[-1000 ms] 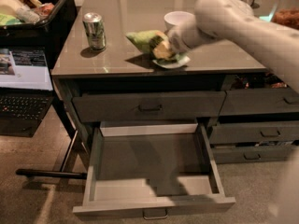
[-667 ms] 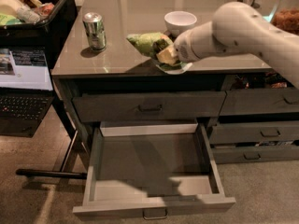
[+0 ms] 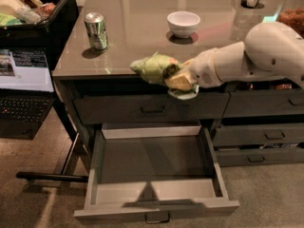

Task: Place green jalapeno chip bag into middle drawer

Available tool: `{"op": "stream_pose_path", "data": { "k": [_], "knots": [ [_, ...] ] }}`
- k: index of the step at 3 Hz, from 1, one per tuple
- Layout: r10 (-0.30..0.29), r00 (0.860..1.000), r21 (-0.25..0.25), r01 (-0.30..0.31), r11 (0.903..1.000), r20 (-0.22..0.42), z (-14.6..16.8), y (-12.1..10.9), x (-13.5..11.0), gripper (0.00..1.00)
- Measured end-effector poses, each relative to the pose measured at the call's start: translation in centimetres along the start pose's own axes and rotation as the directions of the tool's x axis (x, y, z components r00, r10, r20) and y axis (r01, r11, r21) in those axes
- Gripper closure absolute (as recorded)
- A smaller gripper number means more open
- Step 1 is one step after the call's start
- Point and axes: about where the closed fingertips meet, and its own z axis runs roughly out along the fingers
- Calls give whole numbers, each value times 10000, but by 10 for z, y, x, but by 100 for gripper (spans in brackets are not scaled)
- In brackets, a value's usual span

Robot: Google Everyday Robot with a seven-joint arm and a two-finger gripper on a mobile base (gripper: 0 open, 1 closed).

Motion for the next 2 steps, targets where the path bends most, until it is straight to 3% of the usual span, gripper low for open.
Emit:
{"op": "stream_pose_path", "data": {
  "k": [1, 2],
  "knots": [
    [-1386, 9858, -1448, 1241, 9816, -947, 11, 34, 46, 100],
    [-2132, 9476, -2923, 1396, 9461, -2377, 61, 59, 116, 100]
  ]
}}
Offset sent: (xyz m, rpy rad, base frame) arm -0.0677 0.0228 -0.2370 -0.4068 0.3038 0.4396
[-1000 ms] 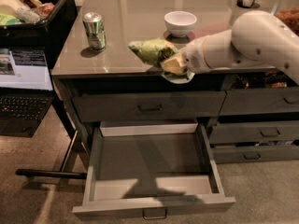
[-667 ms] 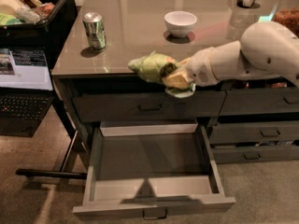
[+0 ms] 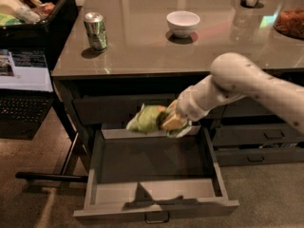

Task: Place green jalapeno chip bag into middle drawer

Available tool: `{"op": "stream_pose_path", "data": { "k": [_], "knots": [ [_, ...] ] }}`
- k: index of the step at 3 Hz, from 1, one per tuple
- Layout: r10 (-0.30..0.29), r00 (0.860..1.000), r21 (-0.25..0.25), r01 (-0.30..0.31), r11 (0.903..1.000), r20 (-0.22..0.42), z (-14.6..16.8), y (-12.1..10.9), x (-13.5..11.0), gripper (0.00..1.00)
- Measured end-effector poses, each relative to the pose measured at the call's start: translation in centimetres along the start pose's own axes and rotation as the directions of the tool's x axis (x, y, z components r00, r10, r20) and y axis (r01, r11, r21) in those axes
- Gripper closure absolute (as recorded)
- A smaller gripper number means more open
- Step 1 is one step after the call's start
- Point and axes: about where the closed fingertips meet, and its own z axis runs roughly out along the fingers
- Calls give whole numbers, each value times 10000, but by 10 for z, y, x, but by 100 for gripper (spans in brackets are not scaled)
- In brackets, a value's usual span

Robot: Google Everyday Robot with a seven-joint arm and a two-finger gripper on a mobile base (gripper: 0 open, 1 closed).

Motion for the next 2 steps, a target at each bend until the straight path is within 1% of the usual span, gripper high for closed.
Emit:
{"op": "stream_pose_path", "data": {
  "k": [1, 2],
  "knots": [
    [594, 9940, -778, -666, 9947, -923, 74, 7, 46, 100],
    [593, 9940, -782, -666, 9947, -920, 74, 7, 46, 100]
  ]
}}
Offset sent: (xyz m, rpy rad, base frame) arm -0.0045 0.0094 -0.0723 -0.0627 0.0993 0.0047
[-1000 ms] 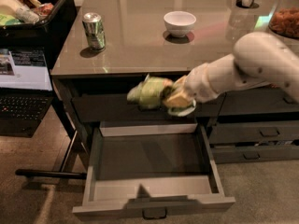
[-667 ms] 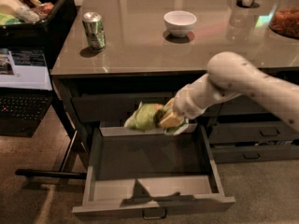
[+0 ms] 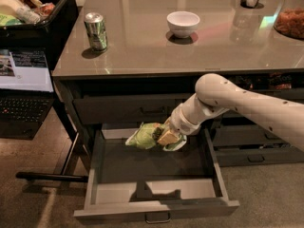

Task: Place green jalapeno chip bag into middle drawer

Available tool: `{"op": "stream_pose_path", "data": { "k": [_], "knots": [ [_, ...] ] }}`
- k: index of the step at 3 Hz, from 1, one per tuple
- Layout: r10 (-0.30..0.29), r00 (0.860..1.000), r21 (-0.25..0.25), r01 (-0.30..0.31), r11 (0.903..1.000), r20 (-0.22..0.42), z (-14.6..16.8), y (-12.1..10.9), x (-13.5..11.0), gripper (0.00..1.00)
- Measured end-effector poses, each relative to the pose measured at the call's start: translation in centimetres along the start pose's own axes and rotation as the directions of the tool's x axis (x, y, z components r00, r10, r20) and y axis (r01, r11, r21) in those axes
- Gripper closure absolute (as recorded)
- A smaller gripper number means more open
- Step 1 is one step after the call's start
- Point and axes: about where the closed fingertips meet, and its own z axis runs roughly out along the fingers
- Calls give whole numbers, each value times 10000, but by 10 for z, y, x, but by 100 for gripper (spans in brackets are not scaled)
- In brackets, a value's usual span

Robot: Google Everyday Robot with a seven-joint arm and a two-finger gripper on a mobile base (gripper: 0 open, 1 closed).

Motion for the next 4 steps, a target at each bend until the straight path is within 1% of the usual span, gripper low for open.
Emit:
{"op": "stream_pose_path", "data": {
  "k": [1, 2, 3, 4],
  "knots": [
    [-54, 9998, -373, 61, 9993, 194, 8, 2, 1, 100],
    [518, 9896, -1240, -351, 9917, 1340, 41, 10, 9, 100],
    [1963, 9443, -2408, -1325, 9615, 2642, 96, 25, 16, 100],
    [2795, 8925, -3114, -1693, 9351, 3539, 141, 38, 10, 100]
  ]
}}
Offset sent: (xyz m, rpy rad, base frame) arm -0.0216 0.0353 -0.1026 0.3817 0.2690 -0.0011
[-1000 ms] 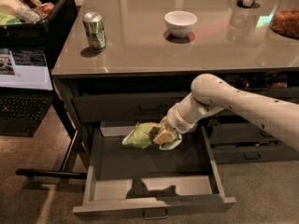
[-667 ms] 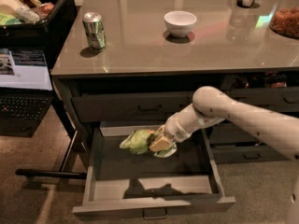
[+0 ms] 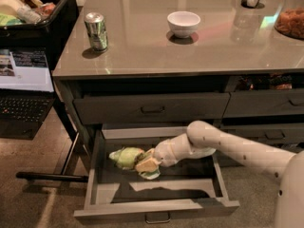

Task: Place green jalapeno chip bag into middle drawer

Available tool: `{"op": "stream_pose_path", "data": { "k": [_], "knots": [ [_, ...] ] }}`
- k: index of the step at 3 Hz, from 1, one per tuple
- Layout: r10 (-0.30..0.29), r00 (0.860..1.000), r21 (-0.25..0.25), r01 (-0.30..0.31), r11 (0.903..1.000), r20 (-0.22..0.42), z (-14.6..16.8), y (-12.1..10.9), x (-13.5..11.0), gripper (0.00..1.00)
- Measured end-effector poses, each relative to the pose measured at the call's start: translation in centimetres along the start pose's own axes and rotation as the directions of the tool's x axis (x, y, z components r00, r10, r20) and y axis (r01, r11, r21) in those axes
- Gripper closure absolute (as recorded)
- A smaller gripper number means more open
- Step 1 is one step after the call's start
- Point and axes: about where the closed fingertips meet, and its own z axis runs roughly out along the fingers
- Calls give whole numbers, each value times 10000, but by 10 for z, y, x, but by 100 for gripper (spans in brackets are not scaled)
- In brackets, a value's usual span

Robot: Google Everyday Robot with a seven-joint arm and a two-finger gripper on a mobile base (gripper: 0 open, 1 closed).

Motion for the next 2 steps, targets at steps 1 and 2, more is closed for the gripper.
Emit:
{"op": "stream_pose_path", "data": {
  "k": [1, 2],
  "knots": [
    [288, 9991, -31, -288, 9996, 303, 28, -3, 9, 83],
    [285, 9995, 298, -281, 9992, -147, 47, -12, 27, 59]
  ]
}}
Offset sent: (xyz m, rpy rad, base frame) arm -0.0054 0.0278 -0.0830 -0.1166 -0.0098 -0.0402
